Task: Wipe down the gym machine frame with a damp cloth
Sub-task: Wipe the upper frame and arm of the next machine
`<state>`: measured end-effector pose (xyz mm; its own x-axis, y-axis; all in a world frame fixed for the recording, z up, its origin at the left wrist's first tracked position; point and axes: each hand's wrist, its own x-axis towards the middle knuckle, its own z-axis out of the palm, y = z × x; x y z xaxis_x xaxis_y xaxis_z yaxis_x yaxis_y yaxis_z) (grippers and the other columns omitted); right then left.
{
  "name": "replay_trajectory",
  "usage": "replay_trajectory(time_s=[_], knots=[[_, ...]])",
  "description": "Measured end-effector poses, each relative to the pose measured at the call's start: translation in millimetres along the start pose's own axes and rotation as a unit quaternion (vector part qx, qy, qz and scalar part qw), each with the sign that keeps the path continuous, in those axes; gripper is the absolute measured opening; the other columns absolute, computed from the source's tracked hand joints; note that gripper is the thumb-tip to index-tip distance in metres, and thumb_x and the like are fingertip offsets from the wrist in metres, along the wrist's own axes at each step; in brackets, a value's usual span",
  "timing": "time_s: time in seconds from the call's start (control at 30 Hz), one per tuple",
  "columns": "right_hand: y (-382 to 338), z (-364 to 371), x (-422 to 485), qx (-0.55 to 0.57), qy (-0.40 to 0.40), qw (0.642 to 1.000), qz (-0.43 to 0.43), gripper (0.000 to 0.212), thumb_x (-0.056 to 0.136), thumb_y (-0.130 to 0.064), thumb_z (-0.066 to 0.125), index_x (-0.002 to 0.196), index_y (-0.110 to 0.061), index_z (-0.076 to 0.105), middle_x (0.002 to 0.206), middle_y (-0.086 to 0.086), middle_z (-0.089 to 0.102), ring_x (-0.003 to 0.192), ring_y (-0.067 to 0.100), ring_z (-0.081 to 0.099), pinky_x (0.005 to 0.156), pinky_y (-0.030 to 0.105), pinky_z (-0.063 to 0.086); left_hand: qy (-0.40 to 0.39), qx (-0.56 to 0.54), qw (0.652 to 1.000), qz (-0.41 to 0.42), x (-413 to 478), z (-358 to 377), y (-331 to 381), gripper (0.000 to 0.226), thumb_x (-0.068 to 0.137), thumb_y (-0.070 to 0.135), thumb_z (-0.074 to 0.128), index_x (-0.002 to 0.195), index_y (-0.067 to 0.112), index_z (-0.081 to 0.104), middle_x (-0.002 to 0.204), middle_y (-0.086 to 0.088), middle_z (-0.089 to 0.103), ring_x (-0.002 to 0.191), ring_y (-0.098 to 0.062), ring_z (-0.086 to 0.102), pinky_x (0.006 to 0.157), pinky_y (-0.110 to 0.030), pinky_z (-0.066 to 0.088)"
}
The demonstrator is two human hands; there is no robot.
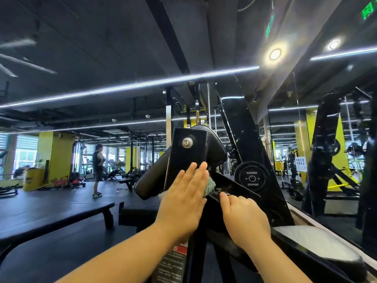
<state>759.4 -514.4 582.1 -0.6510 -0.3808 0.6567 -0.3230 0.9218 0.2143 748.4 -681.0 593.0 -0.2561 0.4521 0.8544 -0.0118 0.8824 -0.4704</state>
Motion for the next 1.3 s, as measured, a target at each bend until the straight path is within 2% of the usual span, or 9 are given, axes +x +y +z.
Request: replay_trajectory(time_s=[0.1, 0.27, 0.47, 0.6, 0.77, 0.93, 1.07, 1.17, 1.3], knots=[[-1, 1, 1, 0.000, -0.001, 1.000, 0.002, 0.060, 0.099, -0.006, 0.038, 0.151, -0.008, 0.009, 0.138, 0.008, 0.046, 0.118, 0.030, 0.048, 0.095, 0.036, 0.043, 0.020, 0.043, 0.999, -0.021, 18, -6, -12, 0.059, 0.094, 0.034, 0.027, 0.144, 0.004, 0.022, 0.155, -0.010, 0.016, 0.141, -0.026, 0.017, 0.116, -0.038, 0.003], [1, 8, 6, -0.004, -0.001, 1.000, 0.000, 0.062, 0.098, -0.004, 0.035, 0.152, -0.008, 0.004, 0.138, 0.009, 0.045, 0.121, 0.032, 0.046, 0.098, 0.037, 0.044, -0.038, 0.015, 0.992, -0.118, 95, -33, -5, 0.058, 0.101, 0.033, 0.013, 0.140, 0.008, -0.022, 0.150, -0.007, -0.030, 0.134, -0.021, -0.033, 0.108, -0.035, -0.026], [4, 9, 9, 0.011, 0.024, 1.000, -0.007, 0.063, 0.097, -0.004, 0.040, 0.152, -0.007, 0.009, 0.136, 0.009, 0.048, 0.117, 0.031, 0.050, 0.096, 0.037, 0.043, 0.026, -0.024, 0.995, -0.090, 14, -1, 1, 0.058, 0.096, 0.032, 0.023, 0.145, 0.003, 0.015, 0.155, -0.009, 0.012, 0.144, -0.026, 0.007, 0.118, -0.039, 0.004], [-2, 3, 4, 0.114, 0.055, 0.991, 0.051, 0.048, 0.102, -0.011, 0.033, 0.149, -0.012, 0.023, 0.131, 0.003, 0.052, 0.113, 0.025, 0.052, 0.091, 0.033, 0.043, 0.032, -0.092, 0.984, -0.151, -38, 13, 10, 0.054, 0.101, 0.032, 0.004, 0.149, 0.007, 0.005, 0.158, -0.002, -0.012, 0.145, -0.020, -0.012, 0.117, -0.035, -0.001], [-4, 5, 1, 0.181, 0.062, 0.973, 0.127, 0.047, 0.102, -0.041, 0.018, 0.105, -0.018, 0.059, 0.098, 0.003, 0.064, 0.094, 0.026, 0.058, 0.069, 0.034, 0.040, 0.054, -0.208, 0.937, -0.276, -14, 4, 13, 0.068, 0.093, 0.045, 0.033, 0.147, 0.004, 0.024, 0.156, -0.007, 0.016, 0.144, -0.020, 0.006, 0.116, -0.039, 0.015], [-3, 15, 2, 0.186, 0.107, 0.965, 0.148, 0.047, 0.102, -0.041, 0.023, 0.095, -0.019, 0.064, 0.088, -0.002, 0.065, 0.089, 0.022, 0.056, 0.063, 0.030, 0.033, 0.096, -0.230, 0.956, -0.155, -33, 9, 2, 0.047, 0.093, 0.016, 0.039, 0.136, -0.001, 0.043, 0.146, -0.010, 0.038, 0.140, -0.027, 0.018, 0.113, -0.045, 0.027], [-2, 14, 0, 0.187, 0.107, 0.965, 0.151, 0.047, 0.102, -0.040, 0.023, 0.091, -0.018, 0.062, 0.080, -0.003, 0.059, 0.081, 0.021, 0.053, 0.062, 0.031, 0.033, 0.050, -0.190, 0.980, -0.027, -112, 29, 6, 0.052, 0.093, 0.011, 0.034, 0.145, 0.009, 0.023, 0.155, -0.001, 0.018, 0.144, -0.027, 0.012, 0.119, -0.034, 0.012], [-3, 15, -1, 0.184, 0.109, 0.964, 0.160, 0.046, 0.103, -0.039, 0.023, 0.092, -0.020, 0.063, 0.073, -0.005, 0.052, 0.074, 0.019, 0.047, 0.061, 0.030, 0.031, 0.027, -0.217, 0.959, -0.179, -158, 30, 21, 0.051, 0.102, 0.032, 0.018, 0.150, 0.020, 0.005, 0.158, 0.007, -0.002, 0.146, -0.014, -0.003, 0.119, -0.031, 0.005], [-7, 19, 0, 0.159, 0.157, 0.961, 0.163, 0.045, 0.100, -0.040, 0.021, 0.077, -0.022, 0.055, 0.062, -0.008, 0.046, 0.067, 0.019, 0.048, 0.053, 0.028, 0.029, 0.063, -0.358, 0.821, -0.440, -98, 14, 26, 0.050, 0.101, 0.033, 0.027, 0.141, 0.025, -0.002, 0.151, 0.016, -0.003, 0.143, -0.003, -0.010, 0.115, -0.021, 0.000]])
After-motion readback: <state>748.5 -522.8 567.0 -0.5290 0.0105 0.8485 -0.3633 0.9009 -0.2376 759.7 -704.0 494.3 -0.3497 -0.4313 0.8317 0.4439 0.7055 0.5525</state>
